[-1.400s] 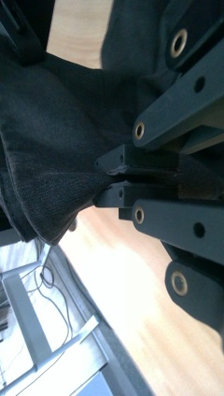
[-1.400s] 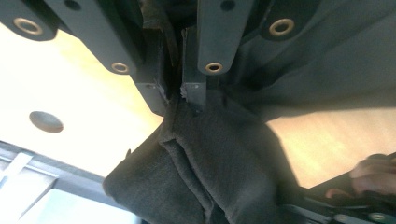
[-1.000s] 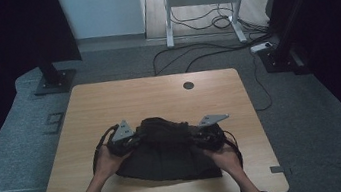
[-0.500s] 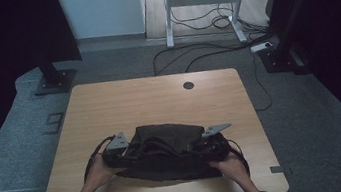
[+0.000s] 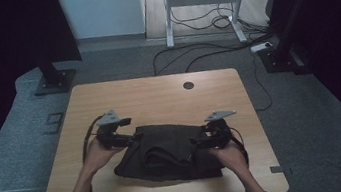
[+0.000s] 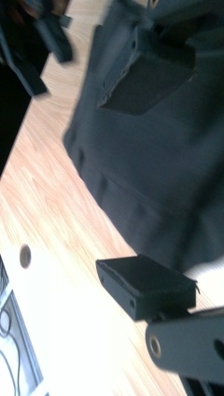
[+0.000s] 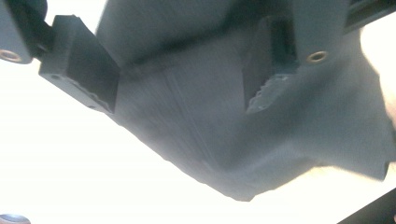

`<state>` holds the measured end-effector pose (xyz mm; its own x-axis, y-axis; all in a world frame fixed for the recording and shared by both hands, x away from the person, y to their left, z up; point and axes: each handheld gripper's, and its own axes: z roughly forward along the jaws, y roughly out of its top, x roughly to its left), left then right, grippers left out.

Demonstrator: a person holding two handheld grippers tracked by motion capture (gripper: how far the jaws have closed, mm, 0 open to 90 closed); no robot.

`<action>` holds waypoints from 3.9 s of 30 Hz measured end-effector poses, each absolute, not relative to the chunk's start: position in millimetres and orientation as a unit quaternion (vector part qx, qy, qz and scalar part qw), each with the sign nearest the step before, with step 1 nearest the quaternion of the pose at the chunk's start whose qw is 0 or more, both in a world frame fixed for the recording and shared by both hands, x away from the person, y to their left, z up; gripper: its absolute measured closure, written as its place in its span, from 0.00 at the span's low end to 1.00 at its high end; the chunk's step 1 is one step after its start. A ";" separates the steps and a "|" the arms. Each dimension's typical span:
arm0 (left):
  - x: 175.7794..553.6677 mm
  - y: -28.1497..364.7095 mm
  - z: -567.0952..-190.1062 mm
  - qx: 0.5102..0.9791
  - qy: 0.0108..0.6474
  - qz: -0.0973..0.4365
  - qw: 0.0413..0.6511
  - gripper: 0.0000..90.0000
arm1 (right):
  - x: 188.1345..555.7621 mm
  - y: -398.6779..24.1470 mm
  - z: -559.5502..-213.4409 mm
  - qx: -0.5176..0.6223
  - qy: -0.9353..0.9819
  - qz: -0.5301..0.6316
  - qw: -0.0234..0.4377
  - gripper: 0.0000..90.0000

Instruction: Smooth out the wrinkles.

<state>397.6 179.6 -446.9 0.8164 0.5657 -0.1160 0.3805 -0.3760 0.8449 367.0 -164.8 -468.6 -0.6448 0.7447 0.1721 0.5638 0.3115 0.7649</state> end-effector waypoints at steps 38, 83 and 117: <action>346.7 161.4 -531.5 0.867 0.339 0.156 0.330 0.19 | 345.3 -141.6 -535.3 0.421 0.838 0.315 0.143 0.23; 439.5 167.0 -519.8 0.834 0.388 0.167 0.354 0.16 | 451.7 -136.0 -519.7 0.428 0.817 0.354 0.155 0.20; 353.4 230.7 -506.0 0.846 0.372 0.171 0.342 0.06 | 357.3 -195.9 -486.3 0.409 0.813 0.378 0.170 0.10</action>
